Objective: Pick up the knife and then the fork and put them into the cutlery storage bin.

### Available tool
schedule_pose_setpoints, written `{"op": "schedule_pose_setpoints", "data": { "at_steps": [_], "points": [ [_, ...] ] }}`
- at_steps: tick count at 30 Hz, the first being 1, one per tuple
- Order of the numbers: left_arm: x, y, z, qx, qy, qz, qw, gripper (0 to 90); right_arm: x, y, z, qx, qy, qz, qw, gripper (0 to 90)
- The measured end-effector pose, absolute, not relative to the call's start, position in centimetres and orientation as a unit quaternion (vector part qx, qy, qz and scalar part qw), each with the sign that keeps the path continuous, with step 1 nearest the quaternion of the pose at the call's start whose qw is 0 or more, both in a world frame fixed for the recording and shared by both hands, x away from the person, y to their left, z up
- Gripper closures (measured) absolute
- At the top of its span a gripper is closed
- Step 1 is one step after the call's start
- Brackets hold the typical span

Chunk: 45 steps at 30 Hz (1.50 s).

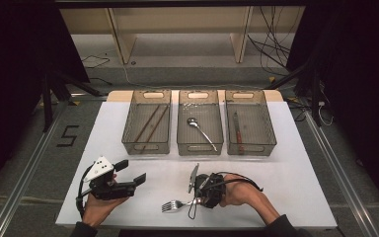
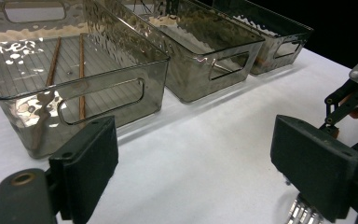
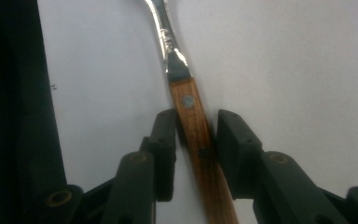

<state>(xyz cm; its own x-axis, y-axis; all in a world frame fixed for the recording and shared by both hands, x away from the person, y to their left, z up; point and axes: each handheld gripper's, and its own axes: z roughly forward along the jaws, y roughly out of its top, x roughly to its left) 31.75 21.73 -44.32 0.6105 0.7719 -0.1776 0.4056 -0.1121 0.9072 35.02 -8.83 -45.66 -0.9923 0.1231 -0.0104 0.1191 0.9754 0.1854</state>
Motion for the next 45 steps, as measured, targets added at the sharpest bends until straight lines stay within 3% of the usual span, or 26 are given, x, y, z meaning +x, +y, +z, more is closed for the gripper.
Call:
{"op": "schedule_pose_setpoints", "data": {
  "at_steps": [4, 19, 45],
  "points": [
    [31.7, 21.7, -44.3, 0.725, 0.406, 0.173, 0.529, 14.6, 34.9, -8.6, -45.7, 0.049, 0.995, 0.091, 0.010, 75.8],
    [31.8, 21.7, -44.3, 0.725, 0.406, 0.173, 0.529, 14.6, 35.0, -9.0, -45.1, 0.046, 0.993, 0.103, 0.017, 77.1],
    [31.8, 21.8, -44.3, 0.725, 0.406, 0.175, 0.529, 14.6, 38.8, -14.2, -39.6, 0.201, 0.943, 0.253, 0.076, 77.2]
  ]
}}
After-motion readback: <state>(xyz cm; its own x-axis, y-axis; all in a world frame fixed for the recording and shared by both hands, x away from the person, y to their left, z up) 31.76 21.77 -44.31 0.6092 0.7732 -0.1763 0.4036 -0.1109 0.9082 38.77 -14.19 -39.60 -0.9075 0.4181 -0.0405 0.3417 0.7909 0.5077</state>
